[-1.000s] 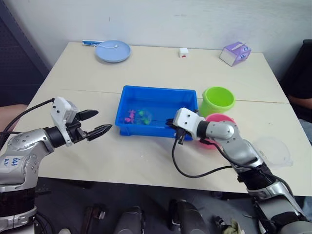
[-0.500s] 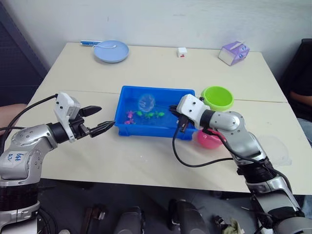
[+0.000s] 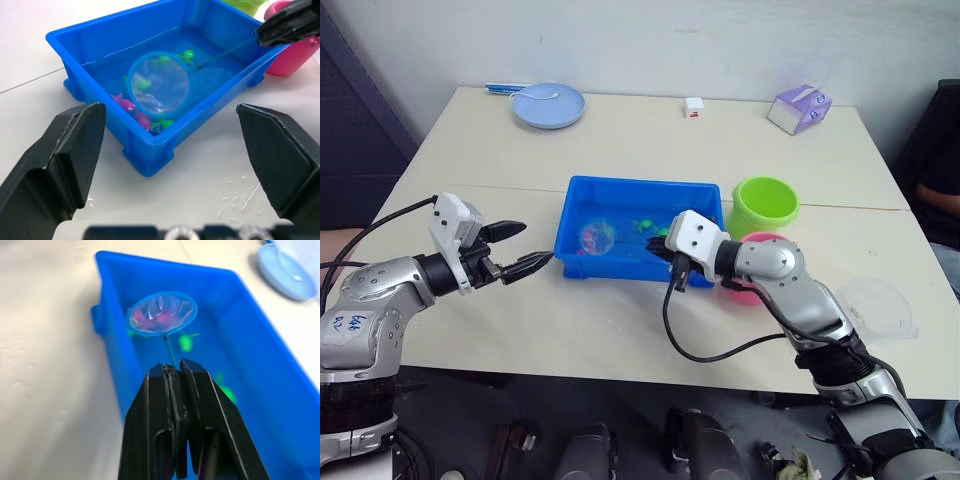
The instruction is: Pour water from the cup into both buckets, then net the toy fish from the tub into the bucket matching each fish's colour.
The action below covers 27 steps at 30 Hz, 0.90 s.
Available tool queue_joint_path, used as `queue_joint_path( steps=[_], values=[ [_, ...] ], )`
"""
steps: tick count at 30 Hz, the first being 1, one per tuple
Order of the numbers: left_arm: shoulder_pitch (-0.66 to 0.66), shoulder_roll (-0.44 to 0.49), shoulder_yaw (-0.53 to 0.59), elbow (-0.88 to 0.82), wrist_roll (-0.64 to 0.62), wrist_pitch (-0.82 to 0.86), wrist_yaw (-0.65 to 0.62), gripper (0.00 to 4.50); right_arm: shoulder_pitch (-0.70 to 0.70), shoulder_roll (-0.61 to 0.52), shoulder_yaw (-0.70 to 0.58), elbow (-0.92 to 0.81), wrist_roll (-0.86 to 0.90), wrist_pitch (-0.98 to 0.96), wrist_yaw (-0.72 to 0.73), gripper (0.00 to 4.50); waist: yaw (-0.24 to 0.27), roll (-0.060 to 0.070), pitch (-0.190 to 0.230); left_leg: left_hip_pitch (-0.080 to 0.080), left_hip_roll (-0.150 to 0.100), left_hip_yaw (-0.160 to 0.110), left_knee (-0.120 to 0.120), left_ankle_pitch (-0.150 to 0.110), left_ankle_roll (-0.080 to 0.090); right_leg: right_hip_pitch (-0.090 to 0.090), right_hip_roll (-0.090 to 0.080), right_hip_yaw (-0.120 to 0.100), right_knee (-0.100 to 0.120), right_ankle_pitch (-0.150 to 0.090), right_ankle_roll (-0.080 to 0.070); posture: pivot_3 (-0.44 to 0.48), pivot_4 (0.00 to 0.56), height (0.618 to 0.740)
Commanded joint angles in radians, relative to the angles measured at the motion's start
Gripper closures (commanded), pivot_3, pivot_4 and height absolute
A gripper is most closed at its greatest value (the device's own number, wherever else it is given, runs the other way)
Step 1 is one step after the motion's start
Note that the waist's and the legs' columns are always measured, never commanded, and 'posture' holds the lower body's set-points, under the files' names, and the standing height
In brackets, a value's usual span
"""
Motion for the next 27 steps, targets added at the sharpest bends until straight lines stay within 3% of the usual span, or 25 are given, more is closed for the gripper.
queue_joint_path(
  steps=[1, 14, 27],
  values=[
    [0.010, 0.011, 0.024, -0.040, -0.019, -0.009, 0.006, 0.00, -0.011, -0.015, 0.004, 0.000, -0.016, -0.027, 0.009, 3.73, 0.000, 0.000, 0.000, 0.000, 0.000, 0.000, 0.000, 0.000, 0.000, 0.000, 0.000, 0.000, 0.000, 0.000, 0.000, 0.000, 0.150, 0.740],
    [0.026, 0.009, 0.034, -0.056, -0.030, -0.004, 0.022, 0.00, -0.034, -0.093, -0.067, 0.029, -0.085, -0.058, -0.053, 3.73, 0.000, 0.000, 0.000, 0.000, 0.000, 0.000, 0.000, 0.000, 0.000, 0.000, 0.000, 0.000, 0.000, 0.000, 0.000, 0.000, 0.150, 0.740],
    [-0.002, 0.011, 0.015, -0.038, -0.029, -0.005, 0.015, 0.00, -0.007, -0.042, -0.052, -0.057, -0.070, -0.016, -0.060, 3.73, 0.001, 0.000, 0.000, 0.000, 0.000, 0.000, 0.000, 0.000, 0.000, 0.000, 0.000, 0.000, 0.000, 0.000, 0.000, 0.000, 0.150, 0.740]
  ],
)
